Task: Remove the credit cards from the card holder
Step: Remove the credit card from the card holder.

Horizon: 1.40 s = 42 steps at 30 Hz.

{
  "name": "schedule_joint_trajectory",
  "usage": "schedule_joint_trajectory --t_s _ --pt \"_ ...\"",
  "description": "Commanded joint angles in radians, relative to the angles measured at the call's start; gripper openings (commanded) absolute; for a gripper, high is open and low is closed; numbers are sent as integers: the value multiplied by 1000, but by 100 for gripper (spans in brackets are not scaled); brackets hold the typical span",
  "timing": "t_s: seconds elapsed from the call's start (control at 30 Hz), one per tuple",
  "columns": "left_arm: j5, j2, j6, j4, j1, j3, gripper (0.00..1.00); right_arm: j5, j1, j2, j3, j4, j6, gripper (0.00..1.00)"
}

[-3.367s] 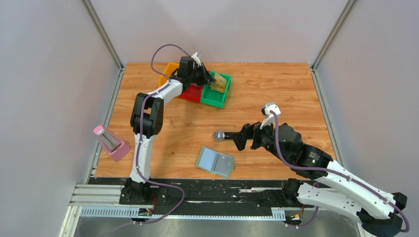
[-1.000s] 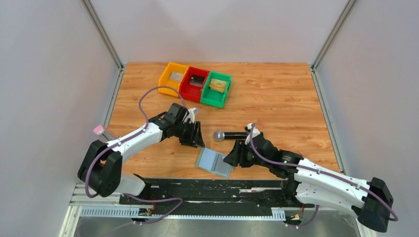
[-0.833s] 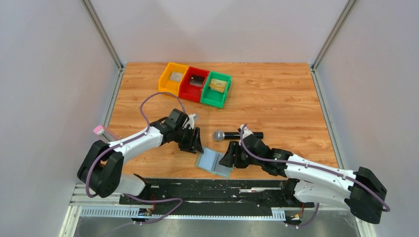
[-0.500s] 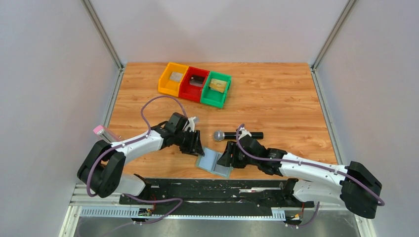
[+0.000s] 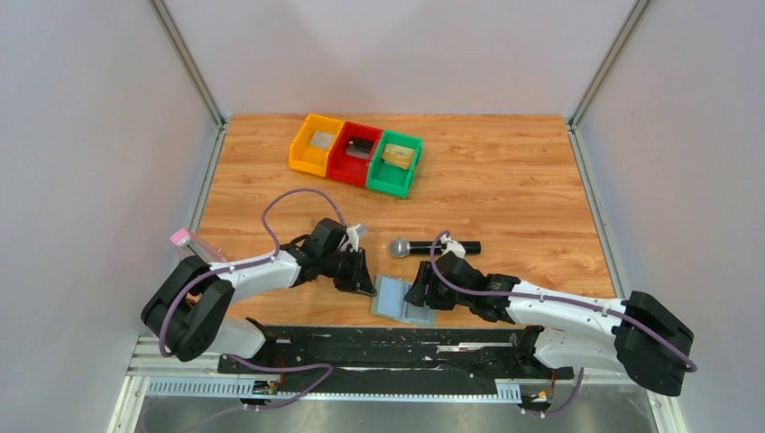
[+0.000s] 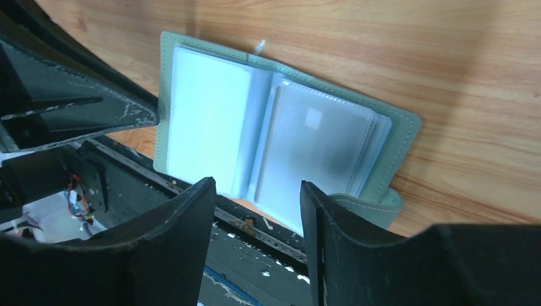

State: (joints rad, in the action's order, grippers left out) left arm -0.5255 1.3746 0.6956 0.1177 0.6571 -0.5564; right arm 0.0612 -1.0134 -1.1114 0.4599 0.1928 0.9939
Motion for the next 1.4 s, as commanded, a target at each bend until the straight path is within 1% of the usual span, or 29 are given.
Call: schedule_joint_trajectory --t_s 0.0,0.07,0.13,0.2,0.27,0.37,0.5,0.57,0.63,0.7,0.73,0.77,0.9,0.97,1.37 --pt "-26 -18 59 -108 19 27 23 70 -1 7 -9 38 -16 53" --pt "-28 -20 70 -138 25 35 28 77 1 14 -18 44 -25 53" --pt "-20 -20 76 -151 29 40 38 86 2 21 -25 49 -34 52" --pt "-10 -22 78 -156 32 45 43 98 2 28 -32 53 -42 51" --pt "-9 -25 81 -165 34 47 46 105 4 28 -37 56 -47 51" --pt "-11 -28 90 -183 38 48 47 108 4 20 -39 56 -49 51" --pt "-18 -23 103 -202 39 49 42 107 4 18 -39 56 -45 50" --pt "-23 -18 109 -211 42 51 38 110 4 17 -42 57 -41 50" --pt "-25 -18 114 -220 44 54 32 117 4 18 -39 68 -32 50" --pt "-26 -22 121 -226 48 57 22 123 3 20 -36 81 -24 50" --pt "-26 -24 127 -231 50 60 20 125 4 23 -32 88 -21 50" --pt "-25 -30 130 -234 51 62 15 128 3 24 -27 96 -18 50" --pt "-14 -45 146 -246 55 78 4 134 4 30 -21 115 -11 50" --pt "-11 -45 148 -248 56 81 1 130 4 26 -19 111 -8 50" --pt "-6 -41 182 -299 66 106 0 101 4 -11 -18 62 -11 47"
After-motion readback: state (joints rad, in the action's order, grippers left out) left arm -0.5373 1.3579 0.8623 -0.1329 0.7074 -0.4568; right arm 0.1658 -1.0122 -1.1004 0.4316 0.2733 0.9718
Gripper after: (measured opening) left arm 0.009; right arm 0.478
